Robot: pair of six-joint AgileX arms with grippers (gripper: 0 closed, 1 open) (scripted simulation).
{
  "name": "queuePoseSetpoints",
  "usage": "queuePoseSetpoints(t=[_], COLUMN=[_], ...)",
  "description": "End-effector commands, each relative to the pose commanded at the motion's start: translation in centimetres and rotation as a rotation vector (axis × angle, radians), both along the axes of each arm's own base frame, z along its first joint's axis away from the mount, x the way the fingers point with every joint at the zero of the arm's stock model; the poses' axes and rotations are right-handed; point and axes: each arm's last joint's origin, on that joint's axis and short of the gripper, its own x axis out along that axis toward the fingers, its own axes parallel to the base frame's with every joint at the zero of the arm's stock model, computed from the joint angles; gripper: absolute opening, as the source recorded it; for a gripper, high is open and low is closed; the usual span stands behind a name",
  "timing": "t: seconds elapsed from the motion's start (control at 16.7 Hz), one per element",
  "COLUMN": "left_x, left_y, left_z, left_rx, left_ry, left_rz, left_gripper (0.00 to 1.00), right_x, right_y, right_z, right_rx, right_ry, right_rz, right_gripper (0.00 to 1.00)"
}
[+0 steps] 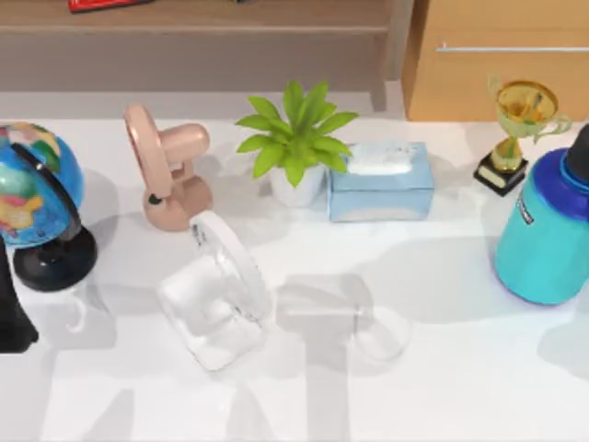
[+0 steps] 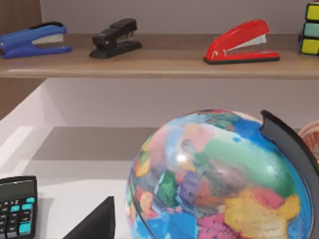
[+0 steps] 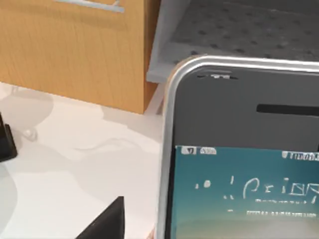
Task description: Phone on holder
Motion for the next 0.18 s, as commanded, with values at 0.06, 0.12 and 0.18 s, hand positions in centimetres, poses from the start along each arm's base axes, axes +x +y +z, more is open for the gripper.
queuePoseSetpoints(t=[0.06, 0.12, 0.18], left_x=[0.0, 0.0, 0.0], left_y=[0.0, 0.0, 0.0], left_z=[0.0, 0.0, 0.0], left_rx=[0.0, 0.0, 0.0], left_ry=[0.0, 0.0, 0.0], left_rz=[0.0, 0.0, 0.0], left_gripper=[1.0, 1.0, 1.0], right_x=[0.0, 0.0, 0.0], right_y=[0.0, 0.0, 0.0], right_z=[0.0, 0.0, 0.0], right_rx=[0.0, 0.0, 0.0], right_ry=[0.0, 0.0, 0.0], right_rz=[0.0, 0.0, 0.0], right_gripper=[1.0, 1.0, 1.0])
